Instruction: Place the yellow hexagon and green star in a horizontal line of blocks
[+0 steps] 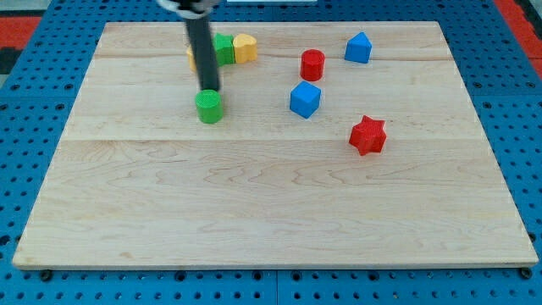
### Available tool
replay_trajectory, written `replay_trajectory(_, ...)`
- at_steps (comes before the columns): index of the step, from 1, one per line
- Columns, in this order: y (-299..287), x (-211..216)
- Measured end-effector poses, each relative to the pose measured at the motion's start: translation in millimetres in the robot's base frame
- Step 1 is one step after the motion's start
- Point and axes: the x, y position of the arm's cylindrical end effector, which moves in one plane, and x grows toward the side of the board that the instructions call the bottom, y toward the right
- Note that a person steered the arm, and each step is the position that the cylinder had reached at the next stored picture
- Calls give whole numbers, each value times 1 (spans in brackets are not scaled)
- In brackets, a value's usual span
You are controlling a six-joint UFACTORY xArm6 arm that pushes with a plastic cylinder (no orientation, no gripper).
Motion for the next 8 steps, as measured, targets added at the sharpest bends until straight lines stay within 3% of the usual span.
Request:
replay_trajectory(2,-45,115)
replay_trajectory(3,-46,98)
replay_trajectory(6,-109,-109)
replay_trajectory(7,-45,-162)
replay_trajectory(8,-21,-148)
